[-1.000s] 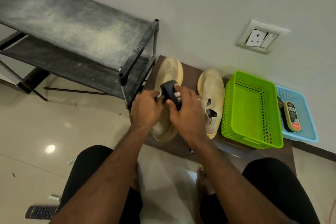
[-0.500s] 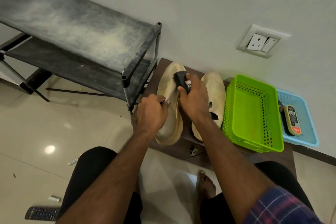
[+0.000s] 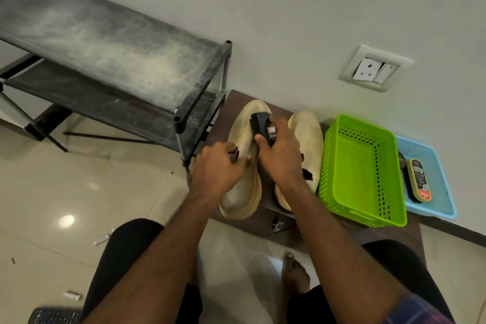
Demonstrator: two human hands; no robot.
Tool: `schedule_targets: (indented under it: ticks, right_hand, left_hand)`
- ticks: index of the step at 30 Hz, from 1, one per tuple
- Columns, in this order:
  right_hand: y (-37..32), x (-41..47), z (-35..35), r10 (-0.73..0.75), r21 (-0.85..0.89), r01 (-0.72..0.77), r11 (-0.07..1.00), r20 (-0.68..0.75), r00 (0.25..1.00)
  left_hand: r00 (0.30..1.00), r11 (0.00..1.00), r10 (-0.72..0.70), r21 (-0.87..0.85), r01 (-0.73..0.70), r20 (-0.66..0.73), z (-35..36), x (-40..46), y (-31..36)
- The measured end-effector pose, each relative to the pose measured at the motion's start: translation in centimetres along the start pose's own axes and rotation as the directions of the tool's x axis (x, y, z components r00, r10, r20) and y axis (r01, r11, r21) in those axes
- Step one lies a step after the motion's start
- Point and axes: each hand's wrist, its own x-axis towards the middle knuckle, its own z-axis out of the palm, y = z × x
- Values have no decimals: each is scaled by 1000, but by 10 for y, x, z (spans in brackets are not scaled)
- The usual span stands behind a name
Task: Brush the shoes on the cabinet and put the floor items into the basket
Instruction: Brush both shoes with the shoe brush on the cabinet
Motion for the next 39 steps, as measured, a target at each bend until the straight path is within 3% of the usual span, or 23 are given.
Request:
schedule_targets:
  ticks: [5, 9, 13, 17, 20, 22, 24, 26, 28, 30, 31, 33, 39]
  right_hand:
    - [20, -27, 4, 92, -65, -83, 994, 154, 984]
    - [27, -30, 0, 87, -78, -76, 994, 154, 984]
    - [24, -19, 7, -60, -142, 82, 986, 156, 986]
    - [29, 17, 21, -58, -253, 104, 962, 183, 981]
    - [27, 48, 19, 1, -295, 28, 955, 99, 995]
    - [25, 57, 15, 43, -235, -30, 972, 53, 998]
    - [18, 53, 10, -58, -181, 70, 981, 74, 996]
    - [5, 42, 7, -266, -129, 292, 948, 186, 946]
    - [-7, 33, 9, -390, -116, 473, 873, 416, 821]
    - [-12, 27, 17, -339, -159, 532, 831, 614, 713]
    - [-13, 28, 20, -300, -176, 525, 833, 653, 695]
    - [-8, 38, 24, -266, -193, 484, 853, 637, 723]
    - [2, 77, 34, -255, -438, 432, 788, 407, 877]
  left_hand:
    - [973, 989, 26, 133, -57, 228, 3, 1, -4]
    - [969, 973, -4, 224, -52, 245, 4, 2, -7]
    - [975, 959, 34, 267, -94, 222, 9, 1, -7]
    - [982, 952, 34, 294, -88, 184, 13, 0, -11]
    - [980, 973, 21, 220, -65, 198, 13, 2, -15]
    - [987, 999, -35, 29, 30, 158, 7, 5, -18]
    - [994, 985, -92, -144, 100, 62, 2, 10, -23]
    - [995, 984, -103, -142, 104, 18, 0, 12, -29]
    - [994, 995, -102, -13, 102, 28, 6, 11, -32]
    - [989, 988, -147, 58, 146, 24, 16, 9, -32]
    - [985, 983, -170, 74, 170, -2, 19, 8, -32]
    - [981, 979, -180, 87, 185, -70, 23, 7, -32]
    - [987, 983, -146, 107, 152, -63, 29, 10, -37]
